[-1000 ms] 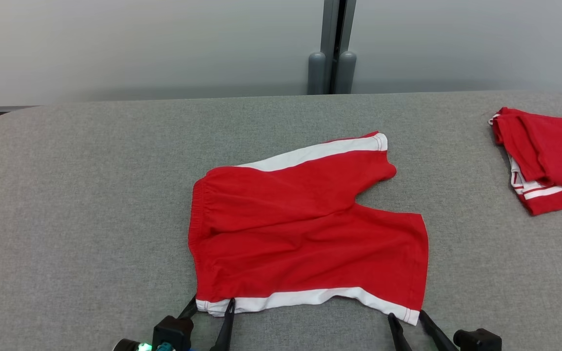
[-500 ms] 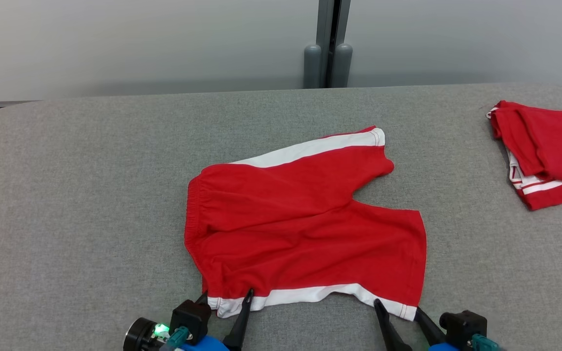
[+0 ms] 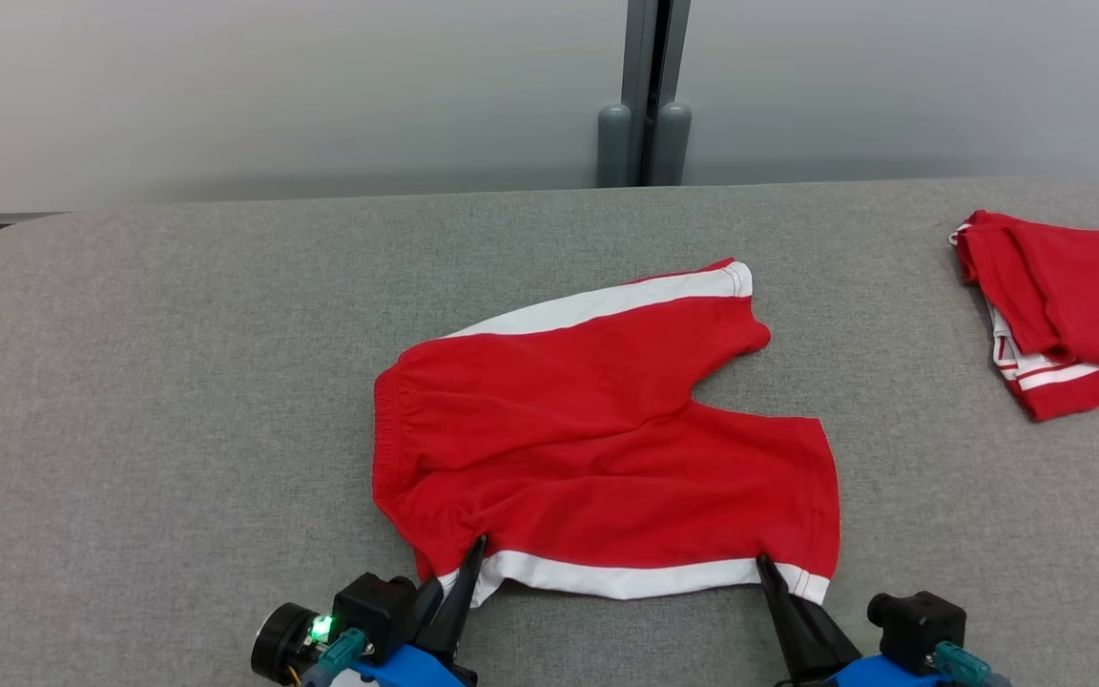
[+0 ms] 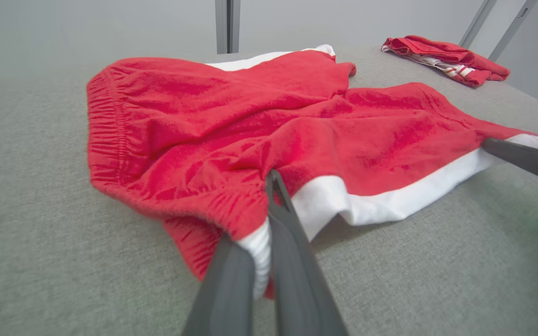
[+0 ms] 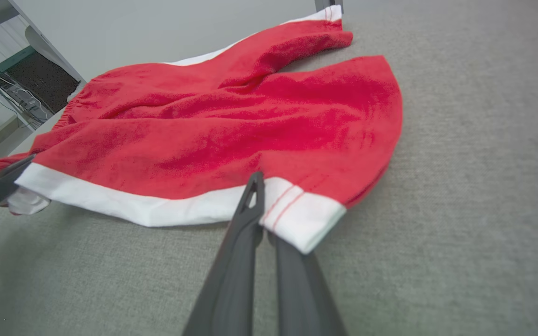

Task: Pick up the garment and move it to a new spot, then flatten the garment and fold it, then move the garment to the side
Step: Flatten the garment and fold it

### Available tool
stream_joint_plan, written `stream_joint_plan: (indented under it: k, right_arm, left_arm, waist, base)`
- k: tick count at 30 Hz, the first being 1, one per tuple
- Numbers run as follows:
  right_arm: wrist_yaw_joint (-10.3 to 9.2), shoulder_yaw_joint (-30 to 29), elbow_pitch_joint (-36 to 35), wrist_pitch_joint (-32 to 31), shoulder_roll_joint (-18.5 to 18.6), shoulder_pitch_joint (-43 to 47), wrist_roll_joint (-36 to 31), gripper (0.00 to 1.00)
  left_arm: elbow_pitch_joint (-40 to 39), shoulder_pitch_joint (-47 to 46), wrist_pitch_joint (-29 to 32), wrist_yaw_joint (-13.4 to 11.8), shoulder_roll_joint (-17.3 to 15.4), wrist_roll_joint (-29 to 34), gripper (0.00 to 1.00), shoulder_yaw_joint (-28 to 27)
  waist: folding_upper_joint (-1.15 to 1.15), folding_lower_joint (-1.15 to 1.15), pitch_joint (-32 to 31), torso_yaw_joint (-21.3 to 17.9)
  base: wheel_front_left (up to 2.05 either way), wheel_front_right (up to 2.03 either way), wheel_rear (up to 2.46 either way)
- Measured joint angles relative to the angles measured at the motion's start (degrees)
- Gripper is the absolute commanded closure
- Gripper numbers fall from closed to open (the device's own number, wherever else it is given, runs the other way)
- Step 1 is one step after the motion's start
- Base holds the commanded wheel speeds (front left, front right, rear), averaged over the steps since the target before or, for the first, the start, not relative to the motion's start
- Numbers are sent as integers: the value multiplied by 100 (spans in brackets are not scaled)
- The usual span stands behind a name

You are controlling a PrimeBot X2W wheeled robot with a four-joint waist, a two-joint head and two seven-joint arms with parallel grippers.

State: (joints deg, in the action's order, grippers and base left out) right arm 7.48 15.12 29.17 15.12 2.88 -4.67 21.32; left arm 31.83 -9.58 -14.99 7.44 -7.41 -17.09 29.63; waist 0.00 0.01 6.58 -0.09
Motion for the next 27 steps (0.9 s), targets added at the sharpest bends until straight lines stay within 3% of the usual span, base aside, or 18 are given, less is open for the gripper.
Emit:
stream_joint_plan:
  k: [7, 12, 17, 22, 27]
  right_arm:
    - [0, -282, -1090, 1, 149, 225, -145, 100]
    - [0, -307, -1515, 0, 332, -265, -146, 100]
    - [0, -264, -1459, 0, 485, -1397, -7, 100]
    - [0, -77, -990, 1, 642, -3086, 115, 100]
    - [0, -78, -341, 0, 702, -4841, 374, 100]
  left_arm:
    - [-917, 93, 0, 0, -176, 10, 100, -35]
    - [-1359, -280, 0, 0, -216, -120, 100, -152]
    - [-1395, -1284, 0, 0, -410, -297, 100, -101]
    - [-1124, -2939, 0, 1, -721, -422, 100, 417]
    - [-840, -4798, -2, 1, -781, -730, 100, 530]
  waist:
    - [0, 0, -84, -51]
    - [0, 0, -16, -131]
    - [0, 0, 221, -195]
    - [0, 0, 639, -249]
    - [0, 1, 1182, -284]
  base:
    - [0, 0, 0]
    - [0, 0, 0]
    - [0, 0, 0]
    - [0, 0, 0]
    - [0, 0, 0]
